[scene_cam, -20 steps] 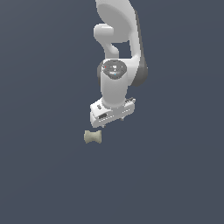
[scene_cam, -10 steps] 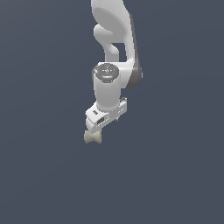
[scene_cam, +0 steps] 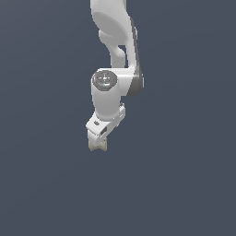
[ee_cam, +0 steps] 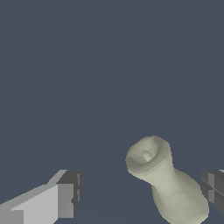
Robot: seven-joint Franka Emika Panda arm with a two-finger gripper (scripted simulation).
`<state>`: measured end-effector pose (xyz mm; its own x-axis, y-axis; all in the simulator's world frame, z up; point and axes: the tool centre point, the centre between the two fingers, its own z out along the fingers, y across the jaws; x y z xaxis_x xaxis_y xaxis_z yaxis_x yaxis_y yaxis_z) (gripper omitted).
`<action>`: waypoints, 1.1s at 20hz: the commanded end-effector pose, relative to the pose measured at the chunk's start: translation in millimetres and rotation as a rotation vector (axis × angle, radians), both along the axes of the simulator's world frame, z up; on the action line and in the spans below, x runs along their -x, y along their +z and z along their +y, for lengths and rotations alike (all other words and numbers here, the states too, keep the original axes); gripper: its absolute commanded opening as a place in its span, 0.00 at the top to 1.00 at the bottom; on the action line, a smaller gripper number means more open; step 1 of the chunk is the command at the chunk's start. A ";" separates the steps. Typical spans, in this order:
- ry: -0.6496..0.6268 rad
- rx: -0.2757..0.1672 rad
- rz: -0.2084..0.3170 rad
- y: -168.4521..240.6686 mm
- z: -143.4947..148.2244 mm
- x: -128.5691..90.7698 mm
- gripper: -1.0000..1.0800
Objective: Pick up the object and move it to a goal position.
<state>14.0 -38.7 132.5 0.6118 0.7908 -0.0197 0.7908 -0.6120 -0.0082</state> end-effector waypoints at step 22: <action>0.527 -0.014 -0.011 -18.2 -50.4 -10.3 0.04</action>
<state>23.8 -86.6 115.3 0.1602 0.9871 -0.0039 0.9871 -0.1603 -0.0045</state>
